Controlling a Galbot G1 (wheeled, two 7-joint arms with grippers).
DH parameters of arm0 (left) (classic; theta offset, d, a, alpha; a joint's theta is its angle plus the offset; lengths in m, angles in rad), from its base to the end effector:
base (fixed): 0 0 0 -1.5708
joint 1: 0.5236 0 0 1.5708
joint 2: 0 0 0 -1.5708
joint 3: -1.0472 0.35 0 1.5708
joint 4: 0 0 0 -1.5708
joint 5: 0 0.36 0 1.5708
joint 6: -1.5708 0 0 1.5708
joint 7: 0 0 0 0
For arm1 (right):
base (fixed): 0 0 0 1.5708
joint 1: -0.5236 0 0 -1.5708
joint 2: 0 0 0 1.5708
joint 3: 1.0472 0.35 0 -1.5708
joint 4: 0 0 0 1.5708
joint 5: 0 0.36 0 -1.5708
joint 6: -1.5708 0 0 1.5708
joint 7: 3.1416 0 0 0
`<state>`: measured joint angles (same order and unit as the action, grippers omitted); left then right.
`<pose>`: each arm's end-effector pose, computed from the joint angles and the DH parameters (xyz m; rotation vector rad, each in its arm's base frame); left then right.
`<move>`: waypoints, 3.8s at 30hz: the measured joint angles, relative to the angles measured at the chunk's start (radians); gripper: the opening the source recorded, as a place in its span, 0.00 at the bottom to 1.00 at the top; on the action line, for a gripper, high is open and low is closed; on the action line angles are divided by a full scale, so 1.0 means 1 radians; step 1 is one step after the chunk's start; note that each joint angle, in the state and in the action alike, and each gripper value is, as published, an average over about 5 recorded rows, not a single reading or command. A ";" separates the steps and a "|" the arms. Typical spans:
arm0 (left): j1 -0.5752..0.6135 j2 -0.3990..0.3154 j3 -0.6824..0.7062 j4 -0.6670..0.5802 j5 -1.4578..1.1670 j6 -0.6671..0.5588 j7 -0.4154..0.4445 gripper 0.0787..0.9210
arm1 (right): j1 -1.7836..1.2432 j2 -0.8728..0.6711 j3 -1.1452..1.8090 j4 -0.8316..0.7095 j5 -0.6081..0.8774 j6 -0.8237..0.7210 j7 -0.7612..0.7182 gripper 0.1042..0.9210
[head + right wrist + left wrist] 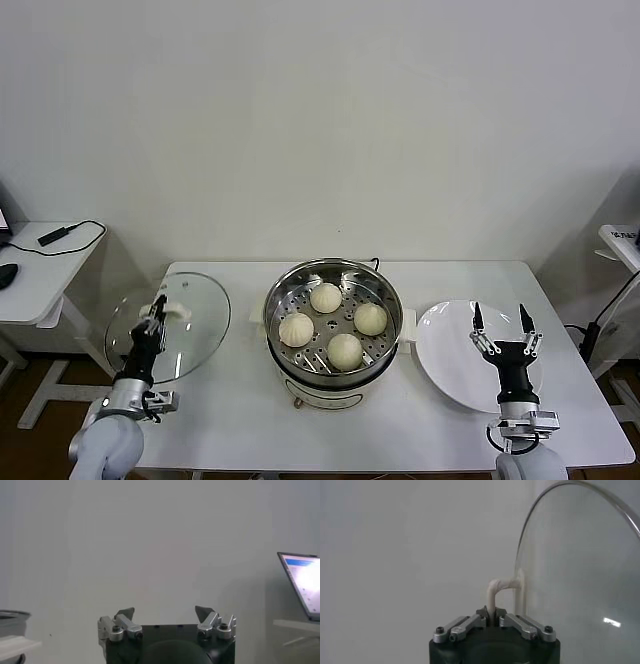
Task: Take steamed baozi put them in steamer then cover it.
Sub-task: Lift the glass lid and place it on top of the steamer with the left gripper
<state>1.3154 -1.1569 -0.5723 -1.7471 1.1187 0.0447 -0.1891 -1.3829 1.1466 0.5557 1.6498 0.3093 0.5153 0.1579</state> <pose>0.2736 0.1312 -0.3404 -0.1346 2.2168 2.1437 0.2437 -0.1429 -0.3904 0.1591 2.8624 -0.1234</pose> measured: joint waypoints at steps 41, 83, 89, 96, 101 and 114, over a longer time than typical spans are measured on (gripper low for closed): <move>-0.257 -0.186 0.717 -0.310 0.310 0.447 0.418 0.14 | 0.079 0.053 -0.029 -0.065 -0.041 -0.073 0.022 0.88; -0.301 -0.264 0.713 -0.098 0.463 0.410 0.450 0.14 | 0.080 0.059 -0.011 -0.069 -0.045 -0.086 0.022 0.88; -0.302 -0.264 0.708 -0.089 0.463 0.406 0.450 0.14 | 0.082 0.062 -0.009 -0.068 -0.046 -0.085 0.022 0.88; -0.297 -0.264 0.705 -0.096 0.456 0.404 0.456 0.14 | 0.084 0.063 -0.011 -0.072 -0.052 -0.083 0.020 0.88; -0.294 -0.262 0.708 -0.109 0.447 0.403 0.462 0.14 | 0.085 0.069 -0.015 -0.078 -0.059 -0.080 0.019 0.88; -0.289 -0.259 0.706 -0.119 0.433 0.401 0.465 0.14 | 0.089 0.071 -0.014 -0.080 -0.071 -0.077 0.019 0.88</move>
<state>1.0262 -1.4160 0.1336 -1.8665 1.5517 0.4453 0.2760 -1.2942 1.2181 0.5415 1.5702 0.2388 0.4380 0.1766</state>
